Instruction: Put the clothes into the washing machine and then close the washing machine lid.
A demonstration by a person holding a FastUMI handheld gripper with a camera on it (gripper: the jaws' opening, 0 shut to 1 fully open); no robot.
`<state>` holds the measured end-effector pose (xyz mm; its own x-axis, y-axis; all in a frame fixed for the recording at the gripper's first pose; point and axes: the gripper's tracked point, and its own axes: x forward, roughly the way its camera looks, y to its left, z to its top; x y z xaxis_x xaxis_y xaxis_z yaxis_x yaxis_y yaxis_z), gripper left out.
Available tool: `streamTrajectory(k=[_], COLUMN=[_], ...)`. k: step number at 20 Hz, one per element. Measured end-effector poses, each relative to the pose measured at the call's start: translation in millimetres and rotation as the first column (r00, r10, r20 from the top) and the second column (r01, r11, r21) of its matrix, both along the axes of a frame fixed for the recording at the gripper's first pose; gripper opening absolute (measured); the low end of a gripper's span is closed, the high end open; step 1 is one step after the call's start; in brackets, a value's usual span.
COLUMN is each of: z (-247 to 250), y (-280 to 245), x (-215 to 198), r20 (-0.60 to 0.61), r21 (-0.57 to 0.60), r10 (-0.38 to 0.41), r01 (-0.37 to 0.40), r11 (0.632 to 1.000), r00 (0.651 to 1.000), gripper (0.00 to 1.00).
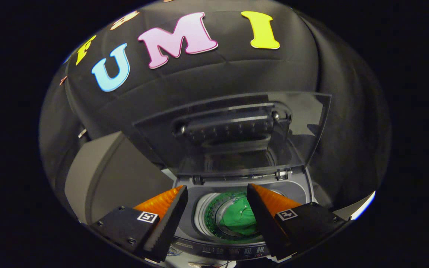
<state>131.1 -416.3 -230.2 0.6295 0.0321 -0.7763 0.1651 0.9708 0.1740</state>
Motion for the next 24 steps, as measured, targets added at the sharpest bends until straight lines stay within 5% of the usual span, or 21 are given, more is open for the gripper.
streamTrajectory(k=[6, 11, 24], z=[64.8, 31.2, 42.0], y=[-16.8, -29.8, -20.2], x=[108.3, 153.1, 102.2], r20=[0.252, 0.204, 0.223], r21=[-0.136, -0.211, -0.233], r10=[0.054, 0.045, 0.076], r01=[-0.02, -0.001, -0.023], r11=[0.991, 0.977, 0.972], r00=[0.966, 0.978, 0.972], gripper=[0.99, 0.99, 1.0])
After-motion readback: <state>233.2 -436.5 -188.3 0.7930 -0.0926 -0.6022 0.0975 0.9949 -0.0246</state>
